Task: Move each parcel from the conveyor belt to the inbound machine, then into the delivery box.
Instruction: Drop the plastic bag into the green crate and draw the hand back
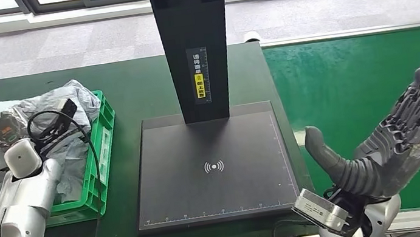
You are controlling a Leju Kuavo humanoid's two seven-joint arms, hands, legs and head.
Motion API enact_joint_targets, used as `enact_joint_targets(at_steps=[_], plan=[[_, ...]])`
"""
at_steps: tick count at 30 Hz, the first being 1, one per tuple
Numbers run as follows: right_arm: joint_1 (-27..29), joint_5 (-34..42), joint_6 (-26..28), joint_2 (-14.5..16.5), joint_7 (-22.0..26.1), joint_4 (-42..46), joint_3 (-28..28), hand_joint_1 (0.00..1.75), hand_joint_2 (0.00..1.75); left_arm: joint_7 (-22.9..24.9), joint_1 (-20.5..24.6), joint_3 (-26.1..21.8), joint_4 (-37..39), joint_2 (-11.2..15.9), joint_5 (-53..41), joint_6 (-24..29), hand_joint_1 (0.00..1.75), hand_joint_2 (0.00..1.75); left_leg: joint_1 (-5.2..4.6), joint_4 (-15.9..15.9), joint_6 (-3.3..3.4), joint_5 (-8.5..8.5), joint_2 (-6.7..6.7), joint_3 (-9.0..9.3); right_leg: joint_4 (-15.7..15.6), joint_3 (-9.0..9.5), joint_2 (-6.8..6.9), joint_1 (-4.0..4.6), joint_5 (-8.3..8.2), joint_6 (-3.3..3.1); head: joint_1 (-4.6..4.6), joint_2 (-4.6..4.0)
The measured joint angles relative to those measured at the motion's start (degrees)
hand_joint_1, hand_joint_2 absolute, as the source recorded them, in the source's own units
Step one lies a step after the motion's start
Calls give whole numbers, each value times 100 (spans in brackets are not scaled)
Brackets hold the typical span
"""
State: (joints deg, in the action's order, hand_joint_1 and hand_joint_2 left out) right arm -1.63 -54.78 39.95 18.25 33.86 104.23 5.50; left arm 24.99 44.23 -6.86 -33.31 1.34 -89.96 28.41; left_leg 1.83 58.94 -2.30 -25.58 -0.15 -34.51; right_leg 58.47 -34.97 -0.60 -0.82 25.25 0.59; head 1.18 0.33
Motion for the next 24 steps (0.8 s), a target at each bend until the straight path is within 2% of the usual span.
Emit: enact_joint_targets(at_steps=[6,17,24], plan=[[1,240,0,0,351,-156,-49,0,175,-224,136,267,943,116,14,-1264,175,175,-1,0,0,-3,16,-1,0,-5,-21,-1,-6,-1,0,1],[-5,396,0,1,547,-442,-145,0,175,-282,381,290,1424,267,57,-2054,175,175,0,-13,-3,-3,15,23,0,17,-16,-1,-4,-5,1,0],[-25,385,0,2,385,-546,-145,0,175,-62,378,282,1546,369,124,-3324,175,175,1,-15,-8,6,18,25,2,18,-21,0,-9,-9,1,0]])
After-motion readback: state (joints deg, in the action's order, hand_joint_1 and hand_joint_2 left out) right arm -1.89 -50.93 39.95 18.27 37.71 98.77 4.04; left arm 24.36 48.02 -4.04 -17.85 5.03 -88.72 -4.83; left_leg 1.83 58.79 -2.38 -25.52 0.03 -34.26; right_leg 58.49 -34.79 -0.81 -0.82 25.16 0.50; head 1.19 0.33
